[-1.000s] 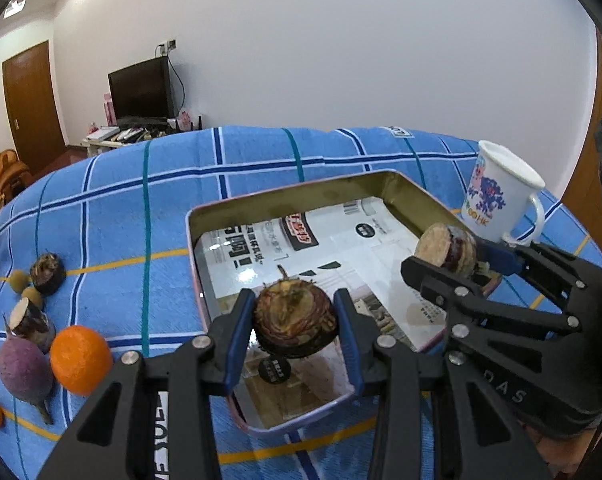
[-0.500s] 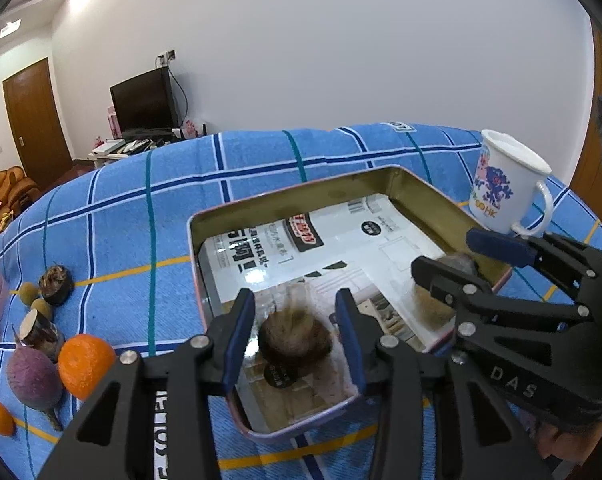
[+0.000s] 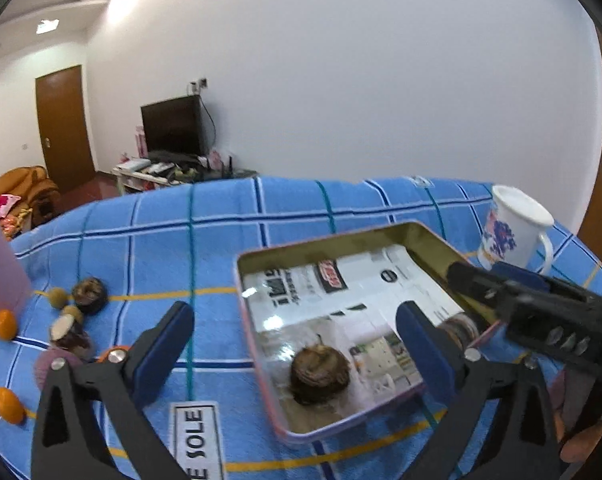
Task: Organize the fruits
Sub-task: 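Carry both fruits into the pink tin box and open both grippers, then move both tools back toward the oranges beside the kettle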
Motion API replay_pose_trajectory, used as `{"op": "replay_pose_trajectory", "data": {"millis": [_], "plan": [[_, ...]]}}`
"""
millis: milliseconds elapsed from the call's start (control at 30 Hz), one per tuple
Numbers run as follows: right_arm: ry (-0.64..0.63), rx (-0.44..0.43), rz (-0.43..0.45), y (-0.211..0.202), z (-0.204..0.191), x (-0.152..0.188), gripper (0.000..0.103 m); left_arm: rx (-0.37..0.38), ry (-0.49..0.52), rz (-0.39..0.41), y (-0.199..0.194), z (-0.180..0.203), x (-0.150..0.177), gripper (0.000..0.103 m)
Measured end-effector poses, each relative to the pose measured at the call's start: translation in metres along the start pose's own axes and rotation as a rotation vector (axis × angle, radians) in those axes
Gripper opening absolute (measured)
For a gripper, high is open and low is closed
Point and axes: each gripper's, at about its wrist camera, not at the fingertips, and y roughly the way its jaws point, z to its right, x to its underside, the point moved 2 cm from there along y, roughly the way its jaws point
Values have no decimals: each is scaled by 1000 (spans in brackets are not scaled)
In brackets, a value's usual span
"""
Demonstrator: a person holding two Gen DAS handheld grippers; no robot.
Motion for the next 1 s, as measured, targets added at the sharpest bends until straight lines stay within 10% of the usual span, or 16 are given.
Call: {"op": "replay_pose_trajectory", "data": {"millis": [1000], "plan": [[-171,144,321,-35,-57,12,74,-340,9,56,-38,-115,27,103]]}}
